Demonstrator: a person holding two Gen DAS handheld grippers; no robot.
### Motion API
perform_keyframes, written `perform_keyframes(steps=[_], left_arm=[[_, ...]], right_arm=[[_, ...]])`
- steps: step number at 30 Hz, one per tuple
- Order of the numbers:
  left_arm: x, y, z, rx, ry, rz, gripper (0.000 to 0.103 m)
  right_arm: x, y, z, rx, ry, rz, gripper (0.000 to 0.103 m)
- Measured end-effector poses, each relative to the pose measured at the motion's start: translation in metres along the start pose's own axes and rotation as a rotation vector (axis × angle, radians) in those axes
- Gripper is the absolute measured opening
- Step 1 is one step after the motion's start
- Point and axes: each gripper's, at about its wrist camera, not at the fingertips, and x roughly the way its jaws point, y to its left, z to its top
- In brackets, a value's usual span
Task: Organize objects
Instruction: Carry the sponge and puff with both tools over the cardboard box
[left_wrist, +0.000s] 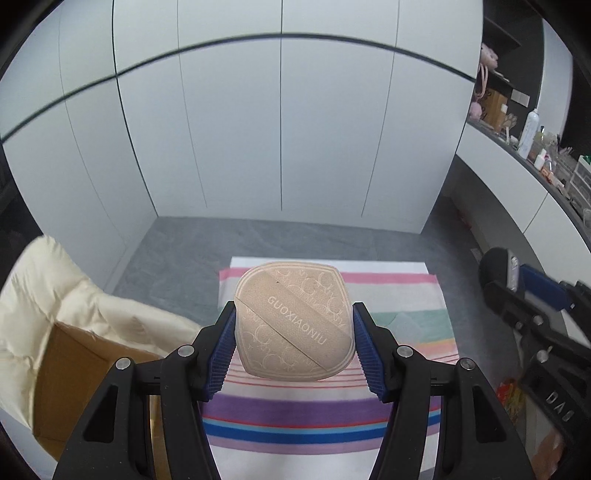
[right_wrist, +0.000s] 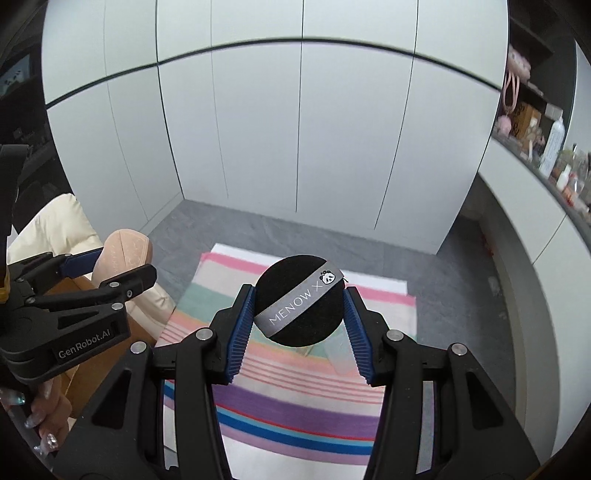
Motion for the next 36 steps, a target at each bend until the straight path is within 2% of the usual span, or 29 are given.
perform_keyframes(steps=[7, 14, 21, 27, 30, 36], left_arm=[[-0.025, -0.003, 0.004, 0.005, -0.027, 0.005, 0.061], [-0.038, -0.012, -0.005, 0.027, -0.03, 0.055, 0.061], [-0.064, -0.018, -0.029, 0.028, -0.087, 0.106, 0.061], [-0.071, -0.014, -0.053, 0.006, -0.066, 0.072, 0.061], [-0.075, -0.009, -0.067, -0.004, -0.065, 0.085, 0.061], [-0.081, 0.001, -0.091, -0.023, -0.056, 0.083, 0.061]], right_arm=[[-0.031, -0.014, 0.009, 0.017, -0.034, -0.008, 0.05], [-0.035, -0.02, -0.004, 0.046, -0.007, -0.017, 0.05], [-0.04, -0.026, -0.021, 0.064, -0.002, -0.016, 0.05], [-0.049, -0.019, -0.04, 0.066, 0.005, 0.014, 0.05], [-0.055, -0.017, -0.054, 0.077, 0.008, 0.03, 0.05], [-0.067, -0.016, -0.084, 0.09, 0.016, -0.002, 0.05]])
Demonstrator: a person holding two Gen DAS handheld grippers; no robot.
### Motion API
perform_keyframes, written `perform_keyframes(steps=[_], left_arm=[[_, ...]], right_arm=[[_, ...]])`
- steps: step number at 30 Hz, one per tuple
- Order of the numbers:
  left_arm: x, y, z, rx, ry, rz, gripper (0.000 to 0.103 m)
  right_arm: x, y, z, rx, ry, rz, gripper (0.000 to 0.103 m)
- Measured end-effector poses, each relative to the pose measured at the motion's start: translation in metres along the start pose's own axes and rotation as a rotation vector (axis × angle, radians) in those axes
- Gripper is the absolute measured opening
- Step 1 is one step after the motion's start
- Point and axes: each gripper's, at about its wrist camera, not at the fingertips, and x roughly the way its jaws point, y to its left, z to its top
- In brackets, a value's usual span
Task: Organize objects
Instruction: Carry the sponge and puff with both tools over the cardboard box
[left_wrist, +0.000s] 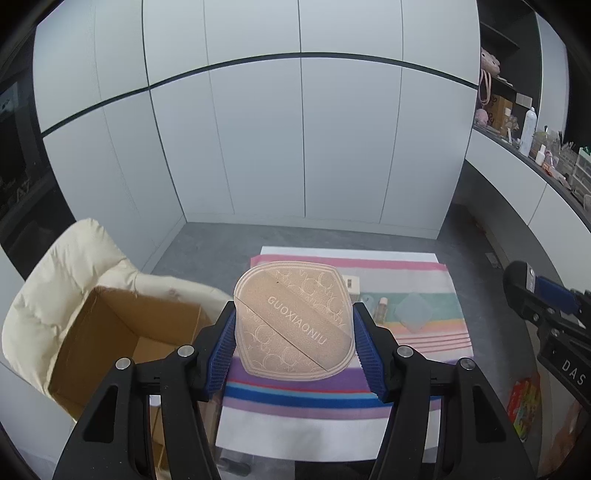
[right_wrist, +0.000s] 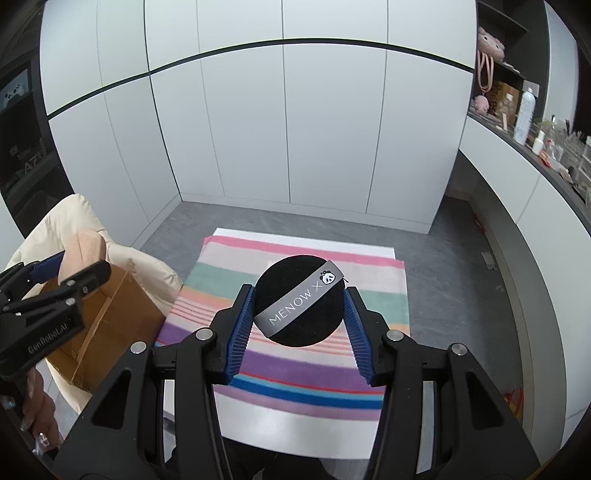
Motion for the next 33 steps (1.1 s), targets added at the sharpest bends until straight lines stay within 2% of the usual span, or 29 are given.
perform_keyframes(steps=[5, 12, 18, 33], left_arm=[[0.0, 0.002, -0.022, 0.008, 0.016, 0.004, 0.061], [-0.008, -0.004, -0.048, 0.034, 0.056, -0.052, 0.061], [-0.017, -0.008, -0.059, 0.061, 0.066, -0.039, 0.061], [-0.081, 0.007, -0.085, 0.049, 0.013, -0.033, 0.061]], right_arm=[[-0.011, -0.007, -0.027, 0.045, 0.008, -0.01, 0.05], [-0.031, -0.017, -0.053, 0.071, 0.026, -0.028, 0.05], [-0.043, -0.018, -0.072, 0.065, 0.054, -0.028, 0.05], [-0.082, -0.001, -0.105, 0.049, 0.067, -0.007, 0.05]])
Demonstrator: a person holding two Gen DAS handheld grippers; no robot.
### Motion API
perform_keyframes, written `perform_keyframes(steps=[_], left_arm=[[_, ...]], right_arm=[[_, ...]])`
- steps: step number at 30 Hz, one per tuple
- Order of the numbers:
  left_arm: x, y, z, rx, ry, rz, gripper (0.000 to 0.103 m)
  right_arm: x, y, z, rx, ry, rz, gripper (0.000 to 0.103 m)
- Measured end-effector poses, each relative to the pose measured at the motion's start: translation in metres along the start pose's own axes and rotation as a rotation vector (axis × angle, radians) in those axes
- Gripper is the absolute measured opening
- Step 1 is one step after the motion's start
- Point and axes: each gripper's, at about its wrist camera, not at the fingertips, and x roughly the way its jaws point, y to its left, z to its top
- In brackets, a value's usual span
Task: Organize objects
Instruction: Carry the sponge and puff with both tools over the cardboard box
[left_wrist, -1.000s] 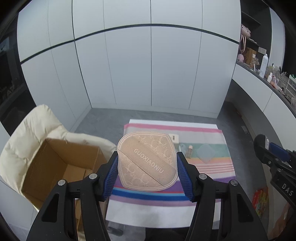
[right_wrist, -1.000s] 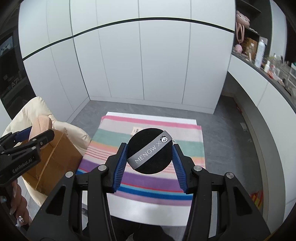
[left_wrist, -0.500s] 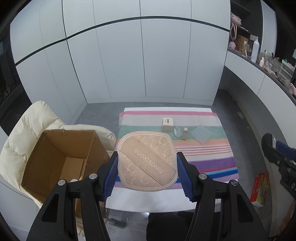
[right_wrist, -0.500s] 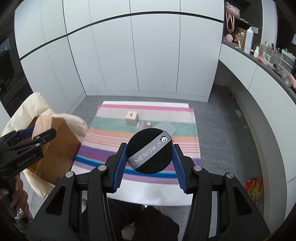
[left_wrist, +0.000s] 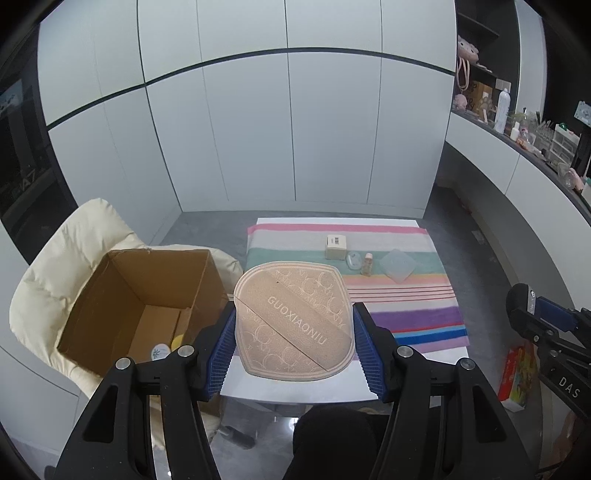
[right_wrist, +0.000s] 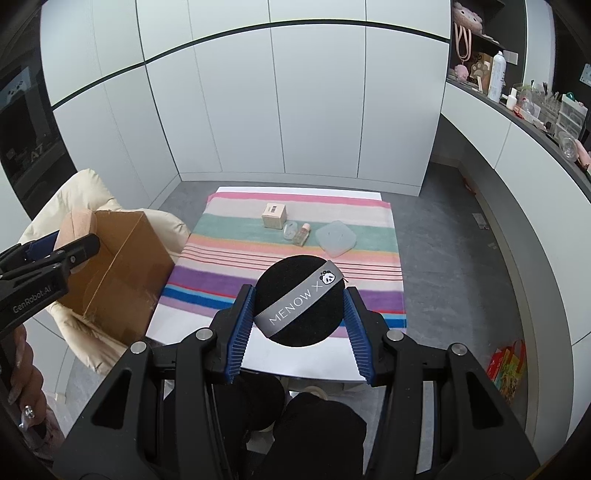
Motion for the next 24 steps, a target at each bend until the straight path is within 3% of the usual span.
perform_keyframes(steps=[12, 24], left_arm=[[-0.029, 0.004, -0.02, -0.009, -0.01, 0.006, 0.061], [-0.039, 0.023, -0.029, -0.029, -0.017, 0.05, 0.061]], right_arm=[[-0.033, 0.008, -0.013, -0.014, -0.022, -0.004, 0.05], [-0.032, 0.026, -0.012, -0.039, -0.002, 0.039, 0.05]])
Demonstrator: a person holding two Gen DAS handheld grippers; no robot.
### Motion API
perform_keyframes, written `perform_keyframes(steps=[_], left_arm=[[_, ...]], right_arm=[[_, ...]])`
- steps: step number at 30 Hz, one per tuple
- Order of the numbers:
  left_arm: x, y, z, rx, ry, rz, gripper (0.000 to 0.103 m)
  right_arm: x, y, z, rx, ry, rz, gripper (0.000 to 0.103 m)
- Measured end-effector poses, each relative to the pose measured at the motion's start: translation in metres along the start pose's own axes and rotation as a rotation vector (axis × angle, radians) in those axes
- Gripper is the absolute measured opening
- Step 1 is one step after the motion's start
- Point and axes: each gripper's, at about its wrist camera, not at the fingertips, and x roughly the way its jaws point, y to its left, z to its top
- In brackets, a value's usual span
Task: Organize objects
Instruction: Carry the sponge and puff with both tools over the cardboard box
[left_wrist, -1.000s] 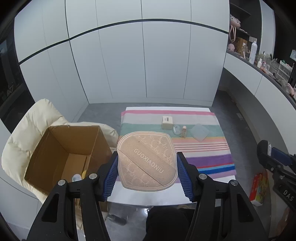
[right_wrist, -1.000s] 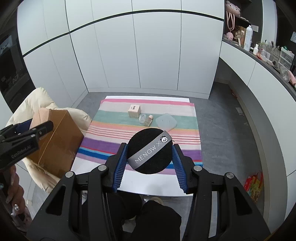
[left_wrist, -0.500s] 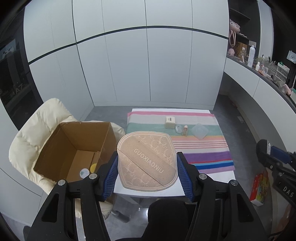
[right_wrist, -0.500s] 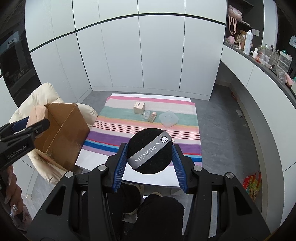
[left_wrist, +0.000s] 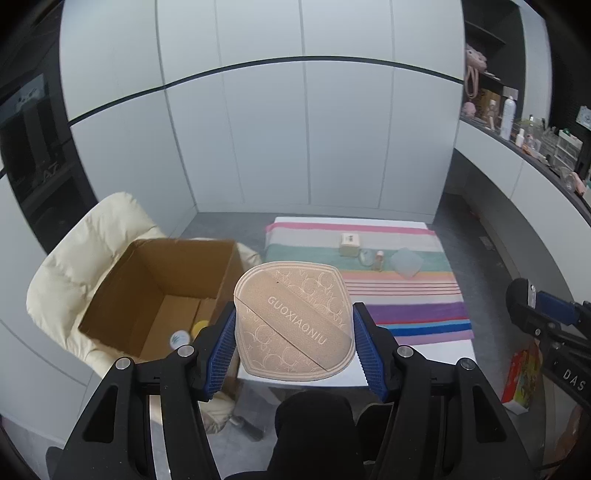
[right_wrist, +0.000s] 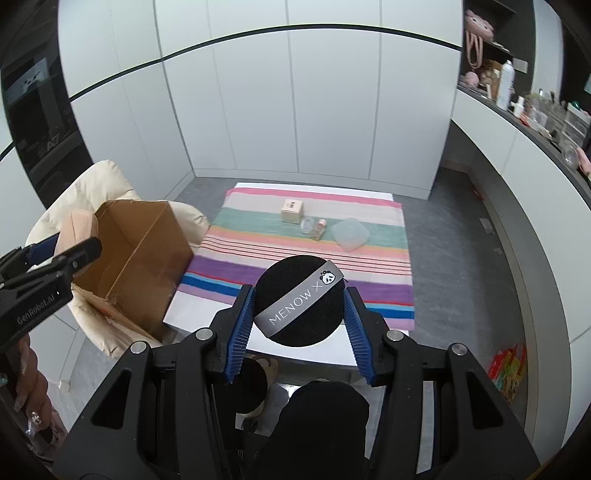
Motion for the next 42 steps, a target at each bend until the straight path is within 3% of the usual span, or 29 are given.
perform_keyframes(steps=[25, 42], left_arm=[[-0.015, 0.19, -0.061, -0.292, 0.066, 0.258, 0.061], [0.033, 0.223, -0.071, -0.339, 0.13, 0.275, 0.062]], right_arm=[[0.061, 0.21, 0.002, -0.362, 0.075, 0.306, 0.05], [0.117, 0.274, -0.003, -0.445, 0.162, 0.358, 0.05]])
